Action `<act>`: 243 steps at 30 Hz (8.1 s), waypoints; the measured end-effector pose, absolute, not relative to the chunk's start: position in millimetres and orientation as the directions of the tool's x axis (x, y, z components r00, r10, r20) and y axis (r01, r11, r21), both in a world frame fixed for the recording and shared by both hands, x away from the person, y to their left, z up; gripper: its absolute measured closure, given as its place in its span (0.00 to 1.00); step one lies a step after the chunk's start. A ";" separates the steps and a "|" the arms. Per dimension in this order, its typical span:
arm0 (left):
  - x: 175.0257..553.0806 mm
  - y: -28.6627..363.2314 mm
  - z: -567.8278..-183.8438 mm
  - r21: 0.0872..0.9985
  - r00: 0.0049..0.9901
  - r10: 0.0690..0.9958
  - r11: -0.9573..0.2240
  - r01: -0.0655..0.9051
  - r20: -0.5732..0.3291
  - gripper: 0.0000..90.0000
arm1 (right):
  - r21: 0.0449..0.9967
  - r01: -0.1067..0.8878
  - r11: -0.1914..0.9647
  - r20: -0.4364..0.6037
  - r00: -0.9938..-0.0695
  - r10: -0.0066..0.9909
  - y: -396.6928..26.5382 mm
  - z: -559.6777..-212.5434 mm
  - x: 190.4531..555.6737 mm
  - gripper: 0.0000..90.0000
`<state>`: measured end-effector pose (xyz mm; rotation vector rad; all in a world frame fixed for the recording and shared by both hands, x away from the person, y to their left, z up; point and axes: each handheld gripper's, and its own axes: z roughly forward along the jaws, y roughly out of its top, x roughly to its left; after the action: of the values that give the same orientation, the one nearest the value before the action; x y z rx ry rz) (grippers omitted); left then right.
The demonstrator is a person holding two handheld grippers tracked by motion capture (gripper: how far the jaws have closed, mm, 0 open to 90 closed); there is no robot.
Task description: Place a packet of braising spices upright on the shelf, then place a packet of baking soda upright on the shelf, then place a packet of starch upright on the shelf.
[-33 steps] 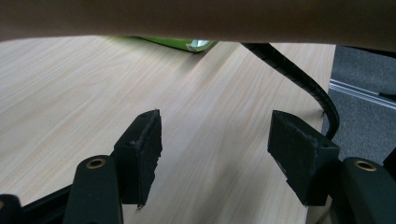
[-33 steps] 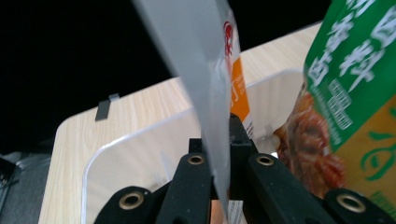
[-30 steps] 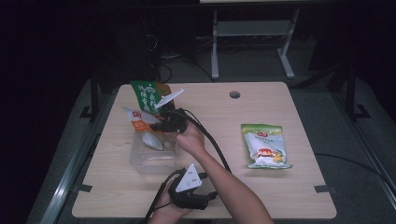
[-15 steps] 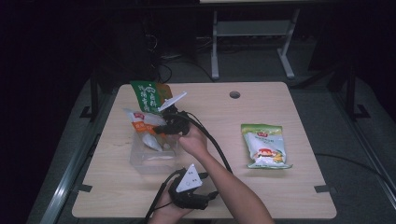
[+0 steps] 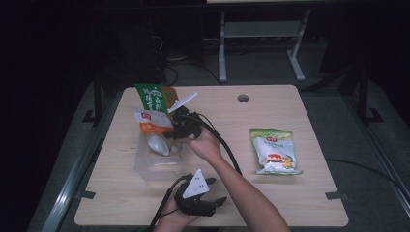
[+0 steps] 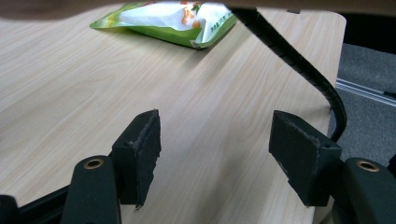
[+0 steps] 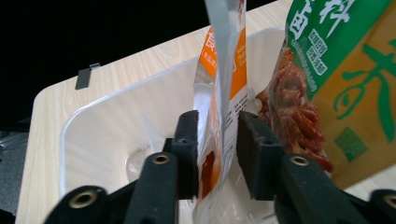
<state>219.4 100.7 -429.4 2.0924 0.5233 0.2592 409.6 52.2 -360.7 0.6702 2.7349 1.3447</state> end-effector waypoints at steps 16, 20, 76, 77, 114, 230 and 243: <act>223.2 100.4 -430.9 0.837 0.875 0.483 -0.469 0.283 -0.025 0.34 | 0.752 0.412 0.514 0.219 -0.892 0.395 12.6 -350.2 400.8 0.63; 224.2 100.3 -431.1 0.836 0.875 0.483 -0.470 0.284 -0.025 0.34 | 0.751 0.413 0.515 0.217 -0.891 0.398 3.5 -349.1 398.9 0.62; 235.8 86.5 -428.8 0.825 0.884 0.467 -0.488 0.285 -0.028 0.33 | 0.708 0.579 0.404 0.227 -0.729 0.646 -181.0 -356.4 358.1 0.43; 236.0 86.2 -428.7 0.825 0.883 0.468 -0.487 0.286 -0.030 0.33 | 0.707 0.584 0.400 0.229 -0.724 0.651 -182.3 -356.9 357.2 0.43; 261.1 50.2 -420.0 0.813 0.894 0.448 -0.509 0.281 -0.028 0.34 | 0.584 0.714 0.386 0.213 -0.594 0.775 -250.2 -400.3 356.0 0.38; 321.3 -4.6 -435.5 0.730 0.800 0.561 -0.454 0.511 -0.211 0.25 | 0.613 0.724 0.318 0.412 -0.636 0.653 -261.3 -405.0 360.5 0.99; 345.7 19.9 -443.5 0.700 0.711 0.482 -0.244 0.671 -0.513 0.32 | 0.745 0.584 0.323 0.339 -0.748 0.571 -262.4 -386.9 336.1 1.00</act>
<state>345.7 19.9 -443.5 1.8993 0.8932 -0.2330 336.1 -262.4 -386.9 1.1206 2.5667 1.4555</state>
